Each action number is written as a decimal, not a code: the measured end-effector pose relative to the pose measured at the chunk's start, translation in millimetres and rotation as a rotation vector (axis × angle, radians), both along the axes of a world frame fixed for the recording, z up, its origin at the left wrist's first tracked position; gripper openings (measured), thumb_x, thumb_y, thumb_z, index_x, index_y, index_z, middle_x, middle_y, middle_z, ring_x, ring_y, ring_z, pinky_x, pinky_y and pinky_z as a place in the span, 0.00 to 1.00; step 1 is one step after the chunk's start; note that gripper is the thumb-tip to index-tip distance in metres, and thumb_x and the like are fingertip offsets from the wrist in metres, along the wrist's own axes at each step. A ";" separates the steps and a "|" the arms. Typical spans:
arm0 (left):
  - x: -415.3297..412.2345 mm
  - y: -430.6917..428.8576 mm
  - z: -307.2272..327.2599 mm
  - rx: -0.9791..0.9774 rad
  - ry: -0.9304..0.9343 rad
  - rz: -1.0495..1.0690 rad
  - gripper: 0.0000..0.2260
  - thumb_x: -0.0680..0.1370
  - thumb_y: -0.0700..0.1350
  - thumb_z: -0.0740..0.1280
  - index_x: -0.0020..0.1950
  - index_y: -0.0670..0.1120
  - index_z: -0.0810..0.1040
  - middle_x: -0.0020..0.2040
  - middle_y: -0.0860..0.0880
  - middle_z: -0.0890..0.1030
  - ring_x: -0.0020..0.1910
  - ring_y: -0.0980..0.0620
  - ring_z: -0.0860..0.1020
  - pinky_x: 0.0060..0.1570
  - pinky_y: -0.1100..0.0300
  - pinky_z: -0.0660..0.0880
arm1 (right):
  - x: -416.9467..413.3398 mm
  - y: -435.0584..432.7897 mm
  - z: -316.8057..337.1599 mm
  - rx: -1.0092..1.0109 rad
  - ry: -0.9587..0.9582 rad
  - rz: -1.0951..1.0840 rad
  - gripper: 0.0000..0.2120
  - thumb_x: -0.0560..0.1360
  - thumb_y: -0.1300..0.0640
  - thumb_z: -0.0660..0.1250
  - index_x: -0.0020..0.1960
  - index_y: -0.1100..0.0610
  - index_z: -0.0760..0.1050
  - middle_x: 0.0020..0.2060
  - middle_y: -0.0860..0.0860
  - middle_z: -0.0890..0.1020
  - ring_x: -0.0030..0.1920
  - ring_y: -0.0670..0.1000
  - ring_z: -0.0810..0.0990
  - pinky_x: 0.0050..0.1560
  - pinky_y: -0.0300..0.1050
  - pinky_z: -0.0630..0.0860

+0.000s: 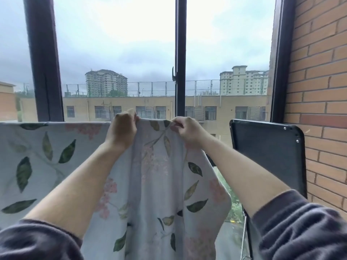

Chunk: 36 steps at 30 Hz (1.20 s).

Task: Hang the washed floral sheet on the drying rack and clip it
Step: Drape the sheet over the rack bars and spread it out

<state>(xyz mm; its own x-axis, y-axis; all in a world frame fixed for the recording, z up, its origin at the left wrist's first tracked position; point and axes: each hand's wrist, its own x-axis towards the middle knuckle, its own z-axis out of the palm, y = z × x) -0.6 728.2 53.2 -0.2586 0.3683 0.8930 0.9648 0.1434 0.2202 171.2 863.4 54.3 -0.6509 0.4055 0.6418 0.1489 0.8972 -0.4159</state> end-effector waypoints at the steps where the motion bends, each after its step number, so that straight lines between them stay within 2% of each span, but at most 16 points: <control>1: -6.3 -6.3 0.3 0.007 -0.013 0.026 0.07 0.79 0.37 0.60 0.45 0.37 0.76 0.39 0.38 0.80 0.38 0.41 0.78 0.39 0.50 0.76 | -3.1 3.4 -1.6 -0.004 0.013 0.011 0.07 0.78 0.59 0.63 0.51 0.54 0.80 0.44 0.48 0.83 0.47 0.47 0.80 0.53 0.47 0.77; 4: -33.7 -31.0 -2.8 0.059 -0.034 0.146 0.08 0.80 0.39 0.59 0.47 0.37 0.76 0.39 0.37 0.80 0.37 0.42 0.77 0.36 0.53 0.73 | -5.5 10.7 -6.3 -0.010 0.037 0.013 0.06 0.78 0.61 0.64 0.51 0.56 0.79 0.45 0.49 0.83 0.49 0.48 0.80 0.54 0.46 0.76; 7: -48.4 -46.6 -5.1 0.045 0.020 0.237 0.09 0.81 0.41 0.59 0.47 0.38 0.76 0.39 0.36 0.80 0.37 0.38 0.78 0.35 0.51 0.71 | -8.9 12.3 -9.3 -0.009 0.063 0.017 0.07 0.77 0.62 0.63 0.51 0.58 0.79 0.46 0.52 0.83 0.51 0.51 0.80 0.57 0.48 0.76; 9: -46.7 -44.0 -5.0 0.014 0.032 0.294 0.09 0.81 0.41 0.58 0.47 0.38 0.75 0.40 0.36 0.80 0.38 0.37 0.78 0.38 0.49 0.72 | -10.5 11.8 -10.4 -0.004 0.076 0.012 0.07 0.77 0.62 0.63 0.51 0.58 0.79 0.46 0.52 0.83 0.51 0.51 0.80 0.56 0.49 0.76; 11: -40.8 -38.7 -5.7 -0.005 0.047 0.337 0.09 0.80 0.40 0.57 0.49 0.40 0.76 0.42 0.37 0.81 0.40 0.38 0.78 0.44 0.48 0.71 | -9.1 9.2 -10.9 0.002 0.086 0.009 0.07 0.78 0.62 0.62 0.52 0.58 0.79 0.47 0.52 0.83 0.50 0.51 0.79 0.52 0.44 0.75; 13: -33.7 -32.6 -7.7 0.007 0.088 0.302 0.08 0.79 0.40 0.59 0.49 0.41 0.77 0.44 0.41 0.81 0.44 0.41 0.78 0.50 0.48 0.70 | -6.1 7.8 -11.3 0.006 0.097 0.001 0.08 0.78 0.62 0.62 0.53 0.58 0.79 0.47 0.51 0.82 0.49 0.49 0.78 0.47 0.39 0.70; 15: -23.5 -23.7 -9.7 -0.017 0.165 0.197 0.09 0.79 0.44 0.59 0.50 0.44 0.78 0.48 0.45 0.82 0.47 0.44 0.78 0.53 0.49 0.69 | -3.8 8.6 -11.3 0.014 0.097 -0.009 0.08 0.78 0.62 0.62 0.53 0.57 0.78 0.47 0.52 0.82 0.49 0.49 0.77 0.46 0.38 0.68; 18: -12.8 -10.7 -12.8 -0.100 0.273 0.100 0.10 0.80 0.48 0.60 0.52 0.47 0.79 0.50 0.48 0.83 0.49 0.45 0.79 0.53 0.50 0.68 | -3.6 10.6 -11.6 0.014 0.098 -0.013 0.07 0.78 0.62 0.62 0.53 0.57 0.78 0.46 0.52 0.82 0.48 0.48 0.76 0.43 0.34 0.68; 20: -15.0 -14.9 -12.2 -0.089 0.268 0.111 0.11 0.81 0.48 0.60 0.52 0.47 0.81 0.50 0.48 0.83 0.47 0.44 0.80 0.52 0.51 0.68 | -3.2 12.9 -11.3 0.005 0.102 -0.003 0.07 0.78 0.63 0.62 0.52 0.58 0.79 0.45 0.51 0.81 0.46 0.47 0.76 0.41 0.27 0.68; 21: -19.9 -21.4 -12.6 -0.077 0.253 0.137 0.11 0.81 0.48 0.60 0.51 0.46 0.81 0.50 0.47 0.83 0.46 0.43 0.80 0.52 0.51 0.68 | -3.0 13.6 -11.4 0.003 0.104 0.003 0.07 0.78 0.63 0.63 0.52 0.59 0.79 0.44 0.51 0.81 0.46 0.47 0.76 0.42 0.27 0.68; 24: -50.1 -50.5 -17.3 -0.049 0.192 0.269 0.12 0.81 0.47 0.59 0.48 0.43 0.80 0.48 0.43 0.83 0.47 0.41 0.78 0.52 0.51 0.66 | -4.8 18.3 -12.8 0.001 0.109 0.004 0.06 0.77 0.61 0.64 0.51 0.58 0.79 0.44 0.52 0.82 0.46 0.48 0.76 0.45 0.37 0.70; 28: -84.0 -69.9 -19.1 -0.100 0.164 0.373 0.15 0.82 0.48 0.55 0.47 0.42 0.78 0.48 0.41 0.81 0.49 0.41 0.77 0.55 0.49 0.64 | -12.9 11.5 -12.3 0.019 0.099 0.009 0.05 0.77 0.61 0.64 0.50 0.57 0.78 0.41 0.50 0.79 0.42 0.47 0.74 0.40 0.31 0.69; 30: -88.2 -67.0 -18.0 -0.122 0.151 0.377 0.15 0.82 0.48 0.55 0.48 0.41 0.78 0.48 0.41 0.81 0.49 0.41 0.77 0.55 0.49 0.63 | -16.2 7.1 -10.0 0.055 0.025 -0.063 0.03 0.77 0.57 0.63 0.46 0.52 0.74 0.39 0.49 0.77 0.42 0.50 0.74 0.41 0.40 0.69; 33: -91.2 -65.4 -18.2 -0.122 0.163 0.362 0.15 0.82 0.48 0.55 0.47 0.42 0.78 0.47 0.42 0.81 0.49 0.42 0.76 0.54 0.49 0.63 | -27.8 -10.6 -3.9 0.216 -0.116 -0.238 0.07 0.77 0.47 0.58 0.45 0.49 0.69 0.40 0.47 0.75 0.43 0.51 0.73 0.46 0.47 0.67; 36: -86.9 -63.3 -17.9 -0.125 0.186 0.316 0.14 0.82 0.48 0.56 0.47 0.43 0.77 0.46 0.43 0.81 0.48 0.42 0.76 0.53 0.50 0.63 | -54.9 -38.6 2.5 0.394 -0.138 -0.263 0.15 0.79 0.42 0.52 0.45 0.51 0.71 0.42 0.48 0.76 0.43 0.51 0.73 0.54 0.51 0.65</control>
